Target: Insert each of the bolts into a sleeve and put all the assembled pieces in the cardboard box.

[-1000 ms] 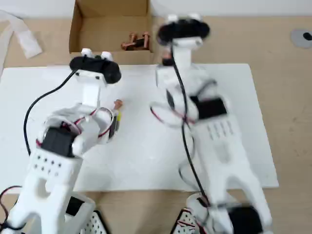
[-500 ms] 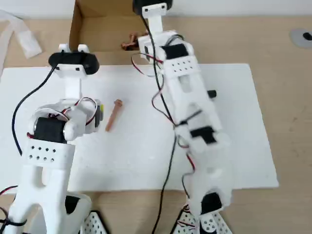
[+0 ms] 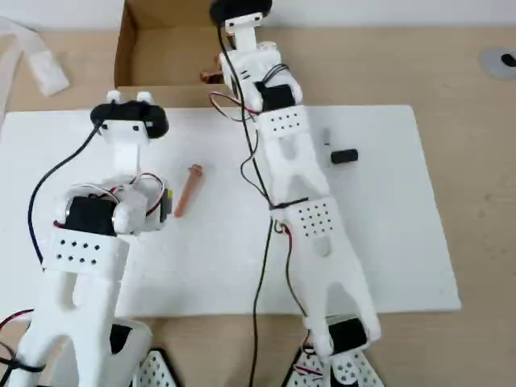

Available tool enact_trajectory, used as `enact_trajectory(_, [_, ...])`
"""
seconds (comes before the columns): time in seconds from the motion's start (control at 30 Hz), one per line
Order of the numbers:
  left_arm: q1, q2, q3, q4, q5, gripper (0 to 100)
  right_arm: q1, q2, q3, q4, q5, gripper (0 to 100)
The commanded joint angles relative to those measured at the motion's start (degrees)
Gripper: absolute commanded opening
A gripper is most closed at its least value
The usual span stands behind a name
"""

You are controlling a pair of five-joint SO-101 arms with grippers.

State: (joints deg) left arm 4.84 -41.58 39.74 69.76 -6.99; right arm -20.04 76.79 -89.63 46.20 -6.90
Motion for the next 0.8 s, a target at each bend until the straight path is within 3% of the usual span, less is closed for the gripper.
enact_trajectory(0.0, [-0.53,-0.04,-0.18,-0.79,-0.09,8,0.92,-0.84,-3.56,-4.40,0.53,0.9])
enact_trajectory(0.37, [-0.53,-0.04,-0.18,-0.62,-0.09,8,-0.48,-0.66,1.54,-6.86,2.99,1.0])
enact_trajectory(0.53, [-0.53,-0.04,-0.18,-0.44,-0.09,9,-0.48,-0.66,5.85,-10.20,7.47,1.3])
enact_trajectory(0.77, [-0.53,-0.04,-0.09,-0.44,-0.18,9,-0.48,-0.75,6.90,-9.85,7.47,22.3])
